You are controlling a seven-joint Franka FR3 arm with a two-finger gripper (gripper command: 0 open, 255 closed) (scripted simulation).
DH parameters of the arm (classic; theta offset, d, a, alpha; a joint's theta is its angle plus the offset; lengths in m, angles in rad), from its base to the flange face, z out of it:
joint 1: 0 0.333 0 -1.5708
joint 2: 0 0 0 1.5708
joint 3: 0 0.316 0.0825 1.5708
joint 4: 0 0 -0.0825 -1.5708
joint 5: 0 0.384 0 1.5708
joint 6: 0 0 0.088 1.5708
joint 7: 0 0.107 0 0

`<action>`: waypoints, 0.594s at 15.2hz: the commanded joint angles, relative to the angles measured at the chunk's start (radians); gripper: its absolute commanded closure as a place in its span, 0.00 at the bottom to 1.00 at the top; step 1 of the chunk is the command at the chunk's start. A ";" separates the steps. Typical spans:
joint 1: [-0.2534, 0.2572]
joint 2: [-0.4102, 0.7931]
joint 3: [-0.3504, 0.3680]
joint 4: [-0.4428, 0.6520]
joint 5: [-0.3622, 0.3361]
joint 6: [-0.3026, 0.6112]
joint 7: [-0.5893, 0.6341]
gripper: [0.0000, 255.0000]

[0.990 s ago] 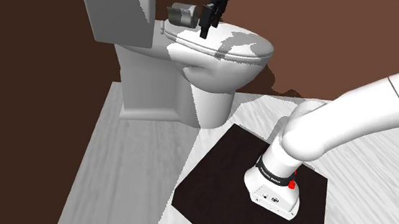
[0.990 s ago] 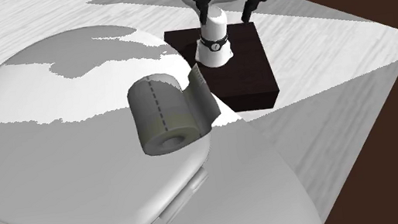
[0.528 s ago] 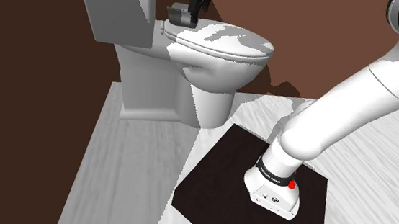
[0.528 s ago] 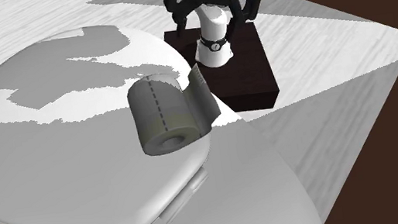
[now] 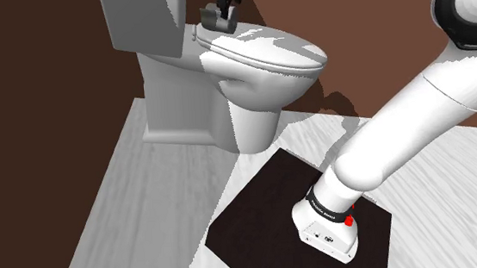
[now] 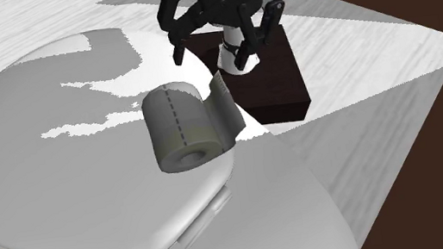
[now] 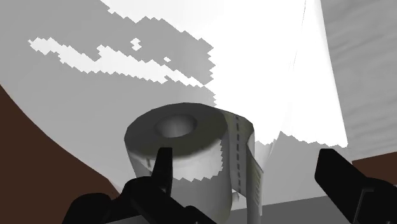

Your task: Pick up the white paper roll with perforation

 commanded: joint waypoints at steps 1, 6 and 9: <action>-0.001 -0.001 -0.002 -0.027 -0.004 0.026 0.007 0.00; -0.002 -0.007 -0.003 -0.081 -0.009 0.071 0.023 0.00; -0.002 -0.006 -0.003 -0.080 -0.009 0.071 0.024 1.00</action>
